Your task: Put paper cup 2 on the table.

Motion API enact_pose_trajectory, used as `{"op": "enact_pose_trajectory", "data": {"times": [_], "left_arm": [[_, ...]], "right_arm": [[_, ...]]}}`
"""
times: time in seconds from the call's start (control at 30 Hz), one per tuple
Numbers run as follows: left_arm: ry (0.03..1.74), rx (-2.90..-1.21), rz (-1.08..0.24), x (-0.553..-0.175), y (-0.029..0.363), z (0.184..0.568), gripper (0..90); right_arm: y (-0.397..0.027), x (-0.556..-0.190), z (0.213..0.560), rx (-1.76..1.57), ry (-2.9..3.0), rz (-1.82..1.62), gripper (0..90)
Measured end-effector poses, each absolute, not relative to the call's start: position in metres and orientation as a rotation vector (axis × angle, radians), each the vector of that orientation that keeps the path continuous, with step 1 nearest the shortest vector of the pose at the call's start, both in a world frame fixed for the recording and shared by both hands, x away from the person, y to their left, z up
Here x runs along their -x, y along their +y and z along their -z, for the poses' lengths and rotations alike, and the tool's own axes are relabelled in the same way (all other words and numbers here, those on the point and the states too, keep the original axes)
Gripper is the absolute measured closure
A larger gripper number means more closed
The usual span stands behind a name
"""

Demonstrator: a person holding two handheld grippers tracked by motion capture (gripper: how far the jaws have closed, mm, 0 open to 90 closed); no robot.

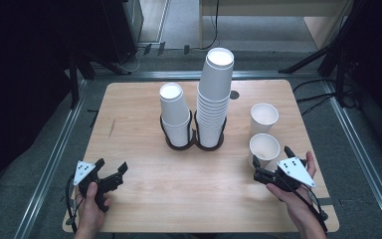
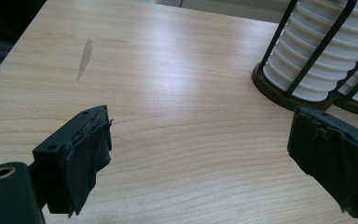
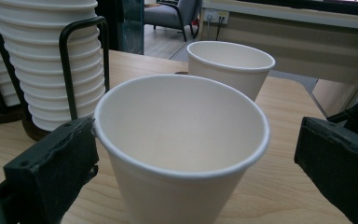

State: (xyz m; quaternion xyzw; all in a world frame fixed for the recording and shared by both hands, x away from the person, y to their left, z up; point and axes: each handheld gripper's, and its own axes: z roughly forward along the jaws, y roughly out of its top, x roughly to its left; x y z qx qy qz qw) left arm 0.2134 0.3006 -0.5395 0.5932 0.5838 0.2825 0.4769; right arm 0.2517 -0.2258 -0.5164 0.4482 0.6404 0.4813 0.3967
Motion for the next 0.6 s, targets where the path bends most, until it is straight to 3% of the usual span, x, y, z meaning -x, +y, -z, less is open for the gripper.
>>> {"op": "enact_pose_trajectory", "data": {"times": [0.6], "left_arm": [[1.447, -1.445, -0.732, -0.196, 0.316, 0.539, 6.2]], "right_arm": [[-0.271, -0.236, 0.525, -1.164, 1.55, -1.18, 0.0]]}}
